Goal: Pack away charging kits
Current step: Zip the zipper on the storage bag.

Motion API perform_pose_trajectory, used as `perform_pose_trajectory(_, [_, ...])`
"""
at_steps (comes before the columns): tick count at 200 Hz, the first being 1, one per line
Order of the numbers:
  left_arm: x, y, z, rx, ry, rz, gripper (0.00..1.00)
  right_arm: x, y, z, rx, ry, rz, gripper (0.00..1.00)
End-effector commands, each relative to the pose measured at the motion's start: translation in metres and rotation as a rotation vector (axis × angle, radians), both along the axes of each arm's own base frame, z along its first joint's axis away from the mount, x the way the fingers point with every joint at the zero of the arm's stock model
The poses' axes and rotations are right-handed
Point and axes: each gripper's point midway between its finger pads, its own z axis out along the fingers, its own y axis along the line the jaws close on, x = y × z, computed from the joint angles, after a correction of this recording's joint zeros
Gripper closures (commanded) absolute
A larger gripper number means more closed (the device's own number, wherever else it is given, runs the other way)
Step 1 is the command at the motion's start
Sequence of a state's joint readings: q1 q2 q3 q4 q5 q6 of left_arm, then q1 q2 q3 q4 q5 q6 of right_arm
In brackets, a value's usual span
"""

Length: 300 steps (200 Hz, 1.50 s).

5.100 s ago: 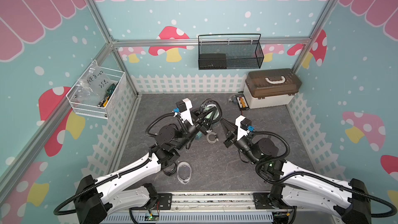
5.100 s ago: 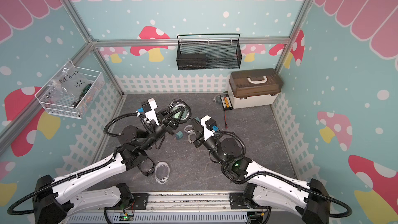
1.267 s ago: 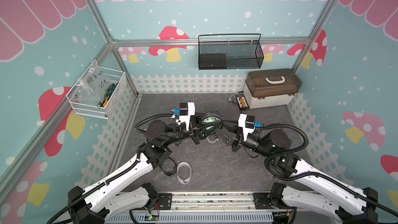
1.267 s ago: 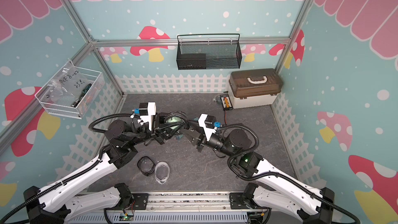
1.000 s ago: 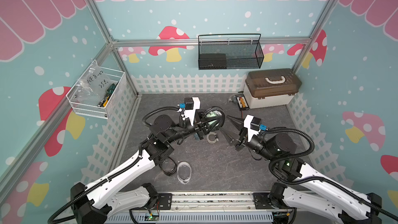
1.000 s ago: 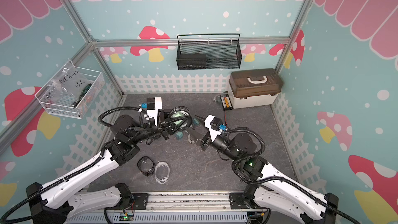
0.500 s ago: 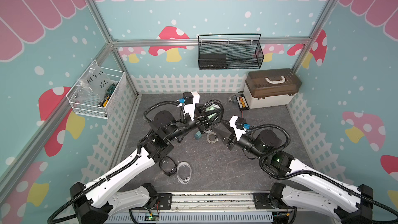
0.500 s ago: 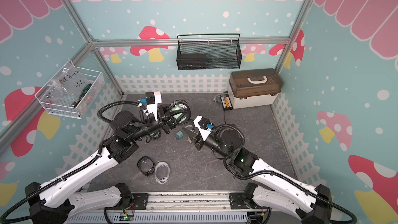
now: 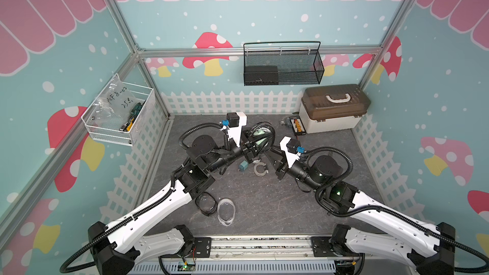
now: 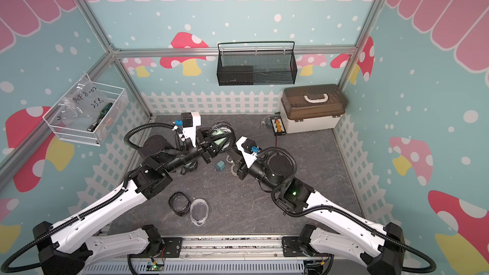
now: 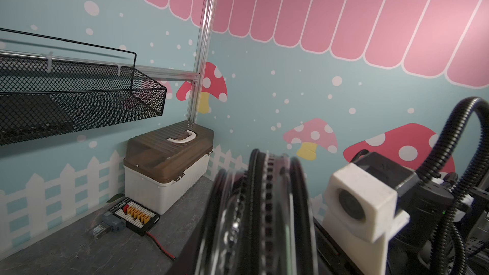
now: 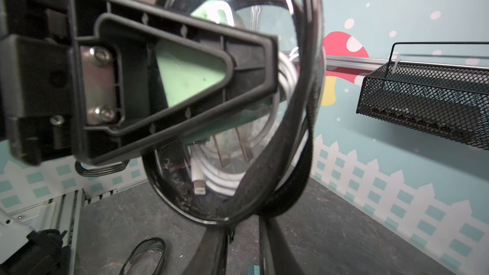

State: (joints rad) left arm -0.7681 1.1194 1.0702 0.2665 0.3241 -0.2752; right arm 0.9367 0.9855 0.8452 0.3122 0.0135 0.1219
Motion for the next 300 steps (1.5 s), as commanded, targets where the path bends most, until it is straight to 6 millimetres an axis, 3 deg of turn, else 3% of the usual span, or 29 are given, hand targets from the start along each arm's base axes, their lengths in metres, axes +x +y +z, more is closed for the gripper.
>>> perform_pose_trajectory(1, [0.0,-0.002,0.007,-0.008,-0.024,-0.004,1.0,-0.001,0.001,0.023,0.045,-0.031,0.0,0.83])
perform_pose_trajectory(25, [0.0,-0.003,0.008,-0.009,-0.022,-0.007,1.0,0.0,0.002,0.025,0.049,-0.032,0.0,0.88])
perform_pose_trajectory(47, [0.002,-0.002,0.005,-0.005,-0.019,0.008,1.0,-0.001,0.001,0.029,0.057,-0.032,0.001,1.0])
perform_pose_trajectory(94, [0.009,0.005,-0.012,0.026,0.007,0.069,1.0,0.01,-0.021,0.024,0.052,-0.028,-0.129,1.0])
perform_pose_trajectory(140, [0.002,0.014,-0.028,0.054,0.028,0.081,1.0,0.02,-0.038,0.023,0.008,-0.042,-0.234,1.0])
perform_pose_trajectory(193, [-0.013,0.021,-0.036,0.057,0.046,0.041,1.0,0.033,-0.034,0.025,-0.049,-0.059,-0.283,1.0])
perform_pose_trajectory(247, [-0.019,0.023,-0.059,0.095,0.095,0.028,1.0,0.039,-0.037,0.046,-0.057,-0.099,-0.31,1.0])
perform_pose_trajectory(300, [-0.012,0.022,-0.09,0.17,0.165,0.052,1.0,0.027,-0.041,0.07,-0.029,-0.16,-0.265,1.0])
